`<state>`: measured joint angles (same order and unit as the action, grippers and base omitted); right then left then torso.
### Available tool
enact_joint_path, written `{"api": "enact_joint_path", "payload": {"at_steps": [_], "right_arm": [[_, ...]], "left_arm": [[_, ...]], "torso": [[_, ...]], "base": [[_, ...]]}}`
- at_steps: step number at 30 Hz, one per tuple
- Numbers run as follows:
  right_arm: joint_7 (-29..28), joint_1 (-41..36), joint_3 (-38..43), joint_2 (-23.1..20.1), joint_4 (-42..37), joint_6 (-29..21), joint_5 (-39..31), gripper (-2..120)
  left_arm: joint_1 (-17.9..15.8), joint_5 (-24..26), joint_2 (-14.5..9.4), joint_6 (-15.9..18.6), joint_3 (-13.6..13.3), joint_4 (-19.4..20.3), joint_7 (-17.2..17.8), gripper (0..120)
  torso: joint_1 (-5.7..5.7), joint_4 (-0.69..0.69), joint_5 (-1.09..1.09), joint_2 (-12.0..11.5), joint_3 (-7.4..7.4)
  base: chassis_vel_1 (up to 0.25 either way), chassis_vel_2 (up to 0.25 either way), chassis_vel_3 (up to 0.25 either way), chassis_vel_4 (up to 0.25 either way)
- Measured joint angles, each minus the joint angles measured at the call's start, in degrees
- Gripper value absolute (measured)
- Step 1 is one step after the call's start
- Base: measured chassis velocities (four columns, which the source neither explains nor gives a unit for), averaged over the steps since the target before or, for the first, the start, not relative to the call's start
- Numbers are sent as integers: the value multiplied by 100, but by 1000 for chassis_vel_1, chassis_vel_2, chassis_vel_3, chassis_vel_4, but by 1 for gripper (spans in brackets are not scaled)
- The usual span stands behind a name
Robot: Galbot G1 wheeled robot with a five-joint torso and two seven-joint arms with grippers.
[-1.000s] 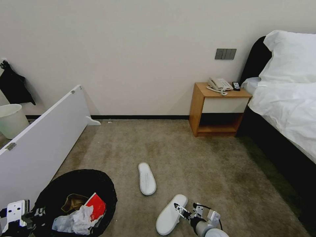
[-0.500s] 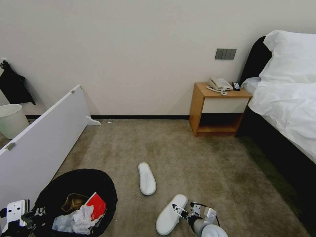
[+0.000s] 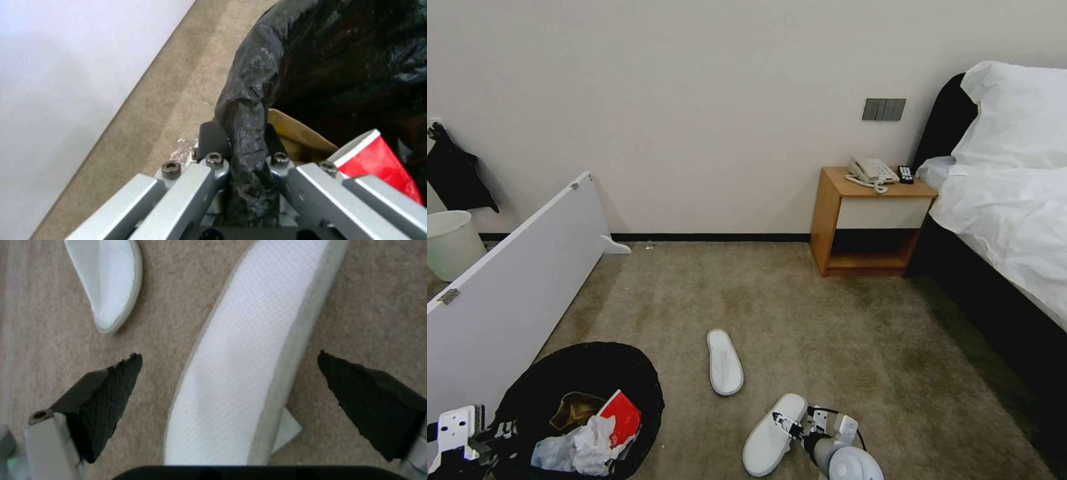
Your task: Pick up the trash bin, then pick up the garbage from the floor and place it into the trash bin.
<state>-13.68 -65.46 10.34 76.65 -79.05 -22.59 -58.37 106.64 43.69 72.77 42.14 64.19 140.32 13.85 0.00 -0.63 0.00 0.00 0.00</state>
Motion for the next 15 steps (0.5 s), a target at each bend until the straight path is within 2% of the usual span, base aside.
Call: {"api": "enact_joint_path", "payload": {"at_steps": [15], "right_arm": [[42,186,0,99,325,-19,-1,100]], "left_arm": [[30,1,28,0,6,41,-2,3]], "torso": [[0,0,0,0,0]], "base": [[0,0,0,0]]}}
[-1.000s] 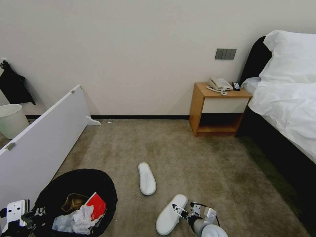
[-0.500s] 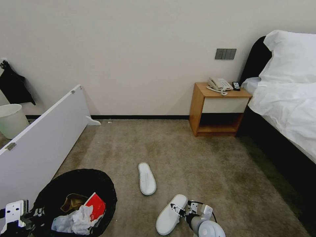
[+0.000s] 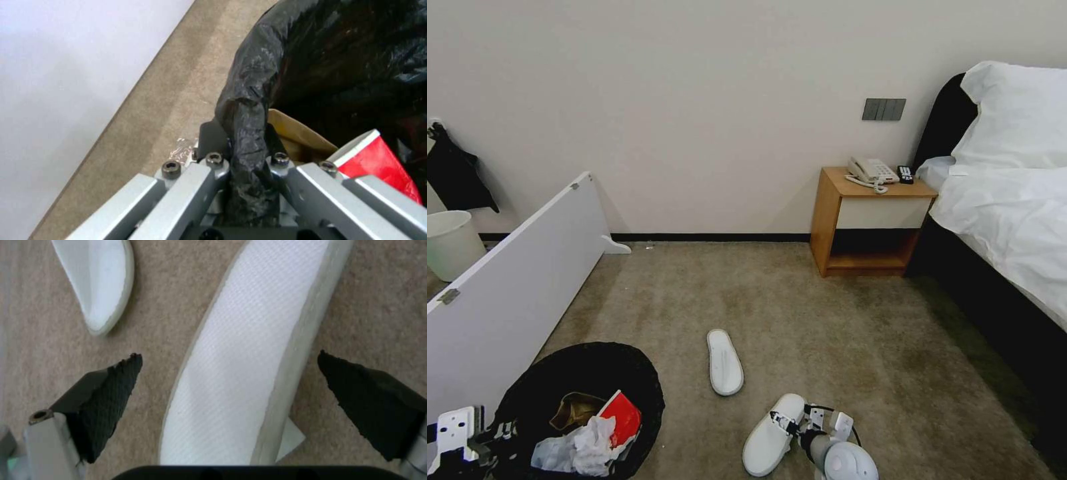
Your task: Pick up the trash bin, then pick up the garbage from the floor and place it into the trash bin.
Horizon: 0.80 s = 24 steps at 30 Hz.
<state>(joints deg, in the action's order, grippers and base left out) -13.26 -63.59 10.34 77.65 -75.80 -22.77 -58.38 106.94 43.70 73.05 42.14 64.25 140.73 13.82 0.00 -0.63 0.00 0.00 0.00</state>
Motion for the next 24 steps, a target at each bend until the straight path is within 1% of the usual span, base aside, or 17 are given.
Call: {"api": "enact_joint_path", "payload": {"at_steps": [24], "right_arm": [[112,230,-37,85,326,1,37,100]], "left_arm": [[-5,11,-33,0,24,16,1,3]], "torso": [[0,0,0,0,0]], "base": [[0,0,0,0]]}}
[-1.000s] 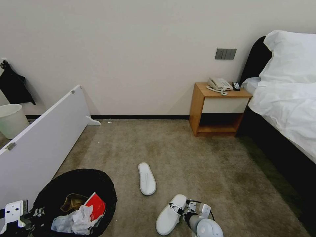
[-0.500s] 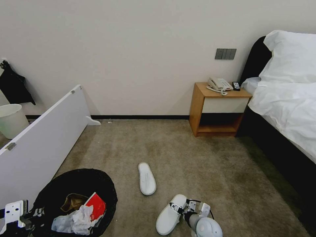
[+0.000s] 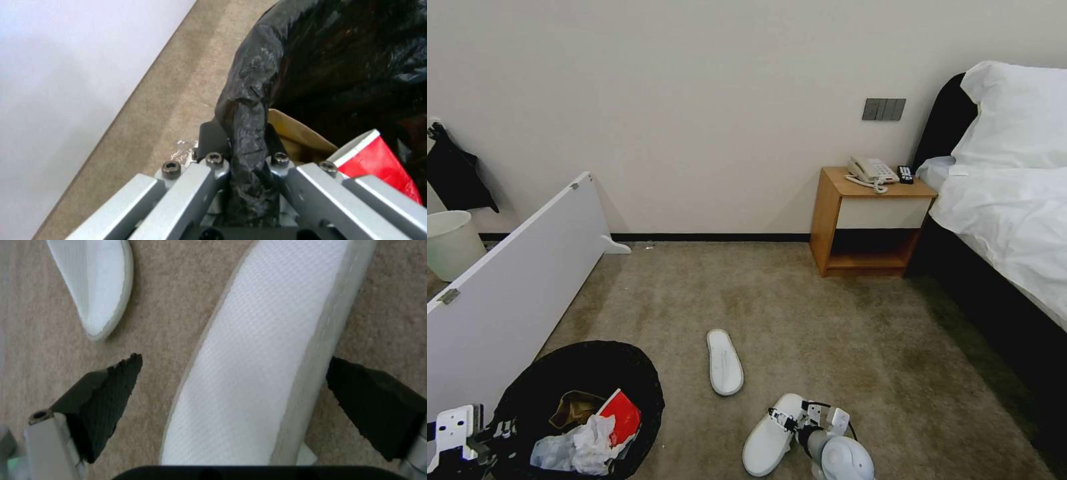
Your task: Pick up the trash bin, then pick up the garbage from the floor and place it into the trash bin.
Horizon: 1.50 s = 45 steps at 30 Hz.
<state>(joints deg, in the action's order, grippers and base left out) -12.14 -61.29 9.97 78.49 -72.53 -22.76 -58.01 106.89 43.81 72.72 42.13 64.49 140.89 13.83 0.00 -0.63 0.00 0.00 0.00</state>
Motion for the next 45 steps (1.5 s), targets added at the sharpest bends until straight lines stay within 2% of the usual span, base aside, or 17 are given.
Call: {"api": "enact_joint_path", "payload": {"at_steps": [13,15,16,18,21,24,25,27,28,30,31,33,34,36,37,39,45], "right_arm": [[59,46,2,18,101,0,41,100],[120,51,-2,19,103,0,55,90],[120,51,-2,19,103,0,55,90],[150,50,-10,10,76,0,74,78],[152,48,-11,2,59,0,79,72],[155,31,-11,-19,16,0,99,59],[155,31,-11,-19,16,0,99,59],[166,-7,-3,-39,-28,0,151,47],[166,-7,-3,-39,-28,0,151,47],[173,-51,9,-65,-88,0,177,36],[173,-51,9,-65,-88,0,177,36],[175,-72,23,-76,-117,0,187,25],[175,-72,23,-76,-117,0,187,25],[176,-81,34,-77,-143,0,200,14],[176,-81,34,-77,-143,0,200,14],[202,-104,27,-85,-158,14,312,3],[215,-161,18,-120,-237,37,385,0]], "left_arm": [[3,5,6,0,0,-4,1,3],[6,8,7,0,7,7,1,3],[6,8,7,0,7,7,1,3],[10,15,7,0,22,21,0,3],[15,20,8,0,26,28,0,3],[23,33,10,0,39,36,-2,3],[23,33,10,0,39,36,-2,3],[31,38,13,0,41,46,-4,3],[31,38,13,0,41,46,-4,3],[35,40,17,0,36,59,-5,3],[35,40,17,0,36,59,-5,3],[37,41,18,0,27,61,-6,3],[37,41,18,0,27,61,-6,3],[43,42,12,0,25,68,-9,3],[43,42,12,0,25,68,-9,3],[44,42,11,0,16,77,-10,3],[45,42,23,0,-19,84,-12,3]], "torso": [[0,0,0,0,0],[0,0,0,0,0],[0,0,0,0,0],[0,0,0,0,0],[0,0,0,0,0],[0,0,0,0,0],[0,0,0,0,0],[0,0,0,0,0],[0,0,0,0,0],[0,0,0,0,0],[0,0,0,0,0],[0,0,0,0,0],[0,0,0,0,0],[0,0,0,0,0],[0,0,0,0,0],[0,0,0,0,0],[0,0,0,0,0]], "base": [[0,0,0,0],[0,0,0,0],[0,0,0,0],[0,0,0,0],[0,0,0,0],[0,0,0,0],[0,0,0,0],[0,0,0,0],[0,0,0,0],[0,0,0,0],[0,0,0,0],[0,0,0,0],[0,0,0,0],[0,0,0,0],[0,0,0,0],[0,0,0,0],[0,0,0,0]]}}
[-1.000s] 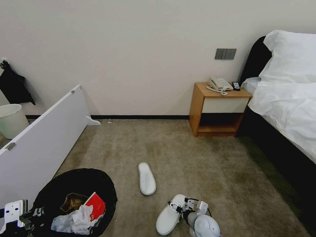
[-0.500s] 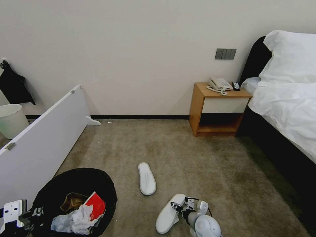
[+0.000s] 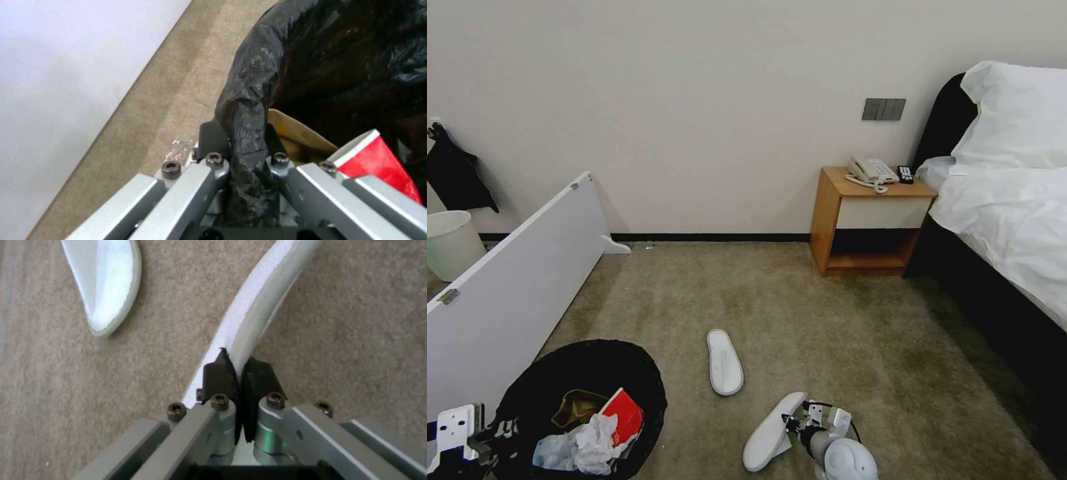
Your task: Pick up the trash bin, then pick up the garbage from the floor and place it into the trash bin.
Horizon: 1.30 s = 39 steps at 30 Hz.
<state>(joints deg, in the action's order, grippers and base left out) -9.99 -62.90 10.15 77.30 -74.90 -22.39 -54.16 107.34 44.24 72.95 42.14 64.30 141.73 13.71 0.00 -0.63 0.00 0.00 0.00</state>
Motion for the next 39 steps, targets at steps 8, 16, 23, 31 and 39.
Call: {"api": "enact_joint_path", "payload": {"at_steps": [8,16,23,31,39], "right_arm": [[3,-113,62,-93,-242,40,62,0],[198,-502,319,-366,-1205,272,532,0],[668,-582,447,-1057,-2925,856,956,0],[1314,520,-232,-2212,-4214,1488,610,0],[1868,2631,-1069,-2492,-4710,1796,-300,0]], "left_arm": [[-2,-6,-26,0,-18,0,-2,3],[39,34,-74,0,-40,-5,-2,3],[-7,62,-242,0,-101,-24,8,3],[-52,-45,-286,0,-250,-166,22,3],[1,-42,-258,0,-251,-167,-3,3]], "torso": [[0,0,0,0,0],[0,-1,0,0,0],[0,-1,-1,0,0],[0,2,0,0,0],[0,4,3,0,0]], "base": [[0,0,0,0],[0,0,0,0],[0,0,0,0],[0,0,0,0],[0,0,0,0]]}}
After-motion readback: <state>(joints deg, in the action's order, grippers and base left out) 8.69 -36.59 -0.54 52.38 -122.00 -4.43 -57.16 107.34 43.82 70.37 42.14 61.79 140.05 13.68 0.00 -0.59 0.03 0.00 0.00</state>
